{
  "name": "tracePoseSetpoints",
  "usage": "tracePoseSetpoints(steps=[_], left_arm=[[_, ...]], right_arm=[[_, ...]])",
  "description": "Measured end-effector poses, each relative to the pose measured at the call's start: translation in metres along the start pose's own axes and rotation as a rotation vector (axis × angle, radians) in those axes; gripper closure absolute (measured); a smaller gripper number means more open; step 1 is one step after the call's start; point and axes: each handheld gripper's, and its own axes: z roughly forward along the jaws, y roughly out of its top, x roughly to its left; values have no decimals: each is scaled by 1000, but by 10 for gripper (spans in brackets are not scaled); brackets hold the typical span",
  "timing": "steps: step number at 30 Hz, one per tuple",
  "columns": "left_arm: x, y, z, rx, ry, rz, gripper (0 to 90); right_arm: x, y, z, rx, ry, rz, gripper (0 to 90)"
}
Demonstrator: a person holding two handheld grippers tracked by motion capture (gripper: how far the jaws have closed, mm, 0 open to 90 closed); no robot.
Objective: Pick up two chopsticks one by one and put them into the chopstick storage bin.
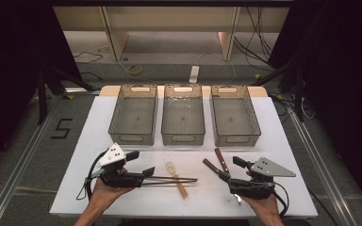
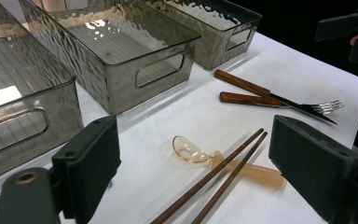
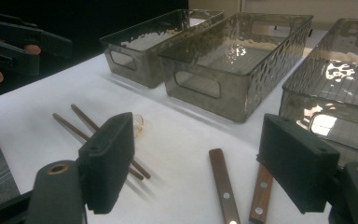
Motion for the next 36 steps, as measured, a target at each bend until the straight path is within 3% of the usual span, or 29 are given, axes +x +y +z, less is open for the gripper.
tracePoseSetpoints(steps=[6, 8, 13, 17, 20, 29, 32, 33, 36], left_arm=[[0, 0, 1, 9, 3, 3, 155], [0, 2, 1, 23, 14, 25, 155], [1, 3, 3, 54, 2, 19, 155], [-1, 5, 5, 75, -2, 35, 156], [-2, 11, 9, 130, -2, 45, 155], [-5, 26, 14, 234, -17, 81, 156], [-3, 28, 23, 307, -37, 100, 159], [-3, 28, 23, 307, -37, 100, 160], [-5, 30, 34, 382, -38, 143, 164]], right_arm=[[0, 0, 0, 3, -1, 2, 273], [0, 0, 0, 6, -5, 3, 275], [-2, 0, 0, 12, -14, 8, 277], [-2, 0, 0, 12, -10, 10, 277], [-2, 0, 0, 18, -12, 12, 278], [-3, 0, 1, 23, -13, 24, 279], [-3, 0, 2, 26, -11, 23, 278], [-3, 0, 2, 25, -10, 23, 279], [-3, 0, 2, 28, -7, 23, 279]])
